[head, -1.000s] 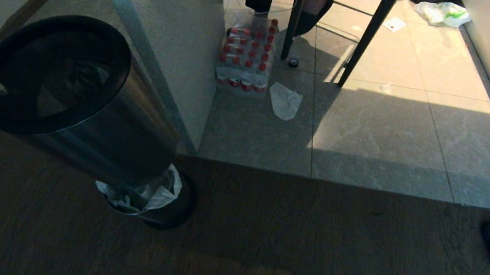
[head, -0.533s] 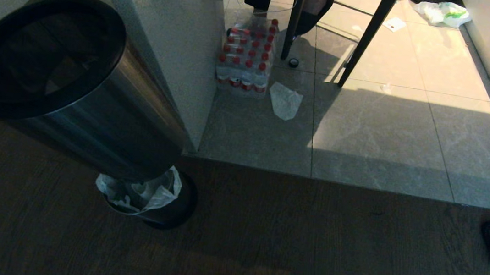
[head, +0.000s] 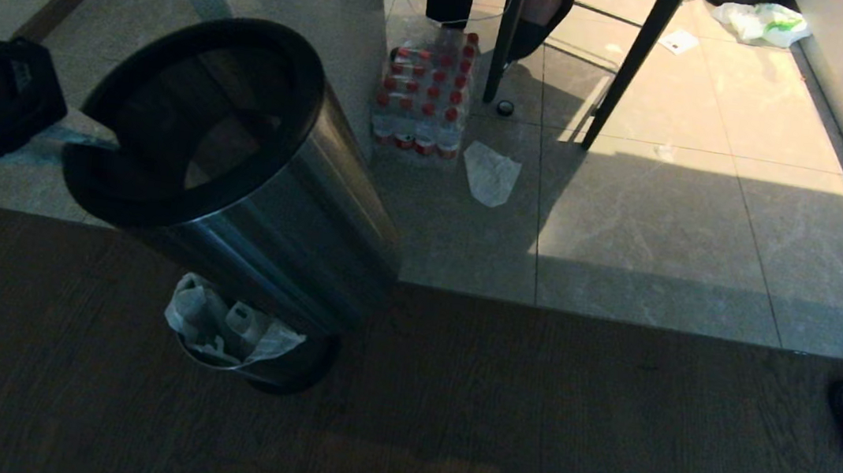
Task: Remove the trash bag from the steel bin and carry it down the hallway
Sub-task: Place the outer trash can on the ground
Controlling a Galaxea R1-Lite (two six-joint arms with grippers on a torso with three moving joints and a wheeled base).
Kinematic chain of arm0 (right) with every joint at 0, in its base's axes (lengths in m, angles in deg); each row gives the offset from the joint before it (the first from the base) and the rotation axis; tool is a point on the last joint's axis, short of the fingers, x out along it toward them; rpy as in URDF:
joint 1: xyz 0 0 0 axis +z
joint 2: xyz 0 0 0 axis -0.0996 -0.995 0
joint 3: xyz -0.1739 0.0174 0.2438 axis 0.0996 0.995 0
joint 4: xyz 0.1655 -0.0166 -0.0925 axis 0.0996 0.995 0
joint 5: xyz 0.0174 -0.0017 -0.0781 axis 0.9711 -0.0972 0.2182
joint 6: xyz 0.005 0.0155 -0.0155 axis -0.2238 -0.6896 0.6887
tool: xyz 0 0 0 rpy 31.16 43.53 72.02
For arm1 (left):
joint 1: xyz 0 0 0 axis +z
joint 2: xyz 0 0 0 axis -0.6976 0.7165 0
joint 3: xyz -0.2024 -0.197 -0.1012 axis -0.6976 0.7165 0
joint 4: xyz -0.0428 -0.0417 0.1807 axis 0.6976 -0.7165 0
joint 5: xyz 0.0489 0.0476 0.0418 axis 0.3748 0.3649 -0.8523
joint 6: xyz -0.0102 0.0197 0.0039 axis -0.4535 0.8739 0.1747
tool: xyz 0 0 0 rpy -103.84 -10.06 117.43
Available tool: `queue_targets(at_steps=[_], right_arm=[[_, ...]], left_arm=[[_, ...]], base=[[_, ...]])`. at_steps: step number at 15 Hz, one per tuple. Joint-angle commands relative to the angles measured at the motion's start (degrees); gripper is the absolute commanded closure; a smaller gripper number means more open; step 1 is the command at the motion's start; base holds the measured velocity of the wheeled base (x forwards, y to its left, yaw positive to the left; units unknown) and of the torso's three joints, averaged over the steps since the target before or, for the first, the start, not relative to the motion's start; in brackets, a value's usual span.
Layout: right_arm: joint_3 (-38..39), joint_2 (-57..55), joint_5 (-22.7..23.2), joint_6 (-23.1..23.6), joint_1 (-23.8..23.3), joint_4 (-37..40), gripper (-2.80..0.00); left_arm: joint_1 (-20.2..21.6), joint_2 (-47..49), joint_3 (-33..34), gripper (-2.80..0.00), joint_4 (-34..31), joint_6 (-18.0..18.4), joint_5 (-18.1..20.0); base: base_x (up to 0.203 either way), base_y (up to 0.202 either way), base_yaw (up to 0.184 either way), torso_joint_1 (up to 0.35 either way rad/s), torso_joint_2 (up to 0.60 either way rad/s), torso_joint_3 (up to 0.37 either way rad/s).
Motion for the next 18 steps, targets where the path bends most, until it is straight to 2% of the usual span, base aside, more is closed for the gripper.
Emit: queue_targets(at_steps=[1,2,4,8,10,13,18], right_arm=[[0.0,0.0,0.0,0.0,0.0,0.0,0.0],[0.0,0.0,0.0,0.0,0.0,0.0,0.0],[0.0,0.0,0.0,0.0,0.0,0.0,0.0],[0.0,0.0,0.0,0.0,0.0,0.0,0.0],[0.0,0.0,0.0,0.0,0.0,0.0,0.0],[0.0,0.0,0.0,0.0,0.0,0.0,0.0],[0.0,0.0,0.0,0.0,0.0,0.0,0.0]], left_arm=[[-4.1,3.2,-0.3,0.0,0.8,0.6,-0.3],[-6.4,4.5,-0.6,0.0,1.6,1.2,-1.5],[-10.9,7.7,-1.2,0.0,2.1,1.5,-6.5],[-16.6,16.3,-1.5,0.0,4.7,1.5,-14.6],[-19.3,20.4,-2.6,0.0,9.8,2.9,-15.5],[-23.0,24.9,-6.1,0.0,11.6,3.4,-15.9],[-23.4,31.9,-7.5,0.0,11.9,2.7,-17.6]], base=[[0.0,0.0,0.0,0.0,0.0,0.0],[0.0,0.0,0.0,0.0,0.0,0.0],[0.0,0.0,0.0,0.0,0.0,0.0],[0.0,0.0,0.0,0.0,0.0,0.0],[0.0,0.0,0.0,0.0,0.0,0.0],[0.0,0.0,0.0,0.0,0.0,0.0],[0.0,0.0,0.0,0.0,0.0,0.0]])
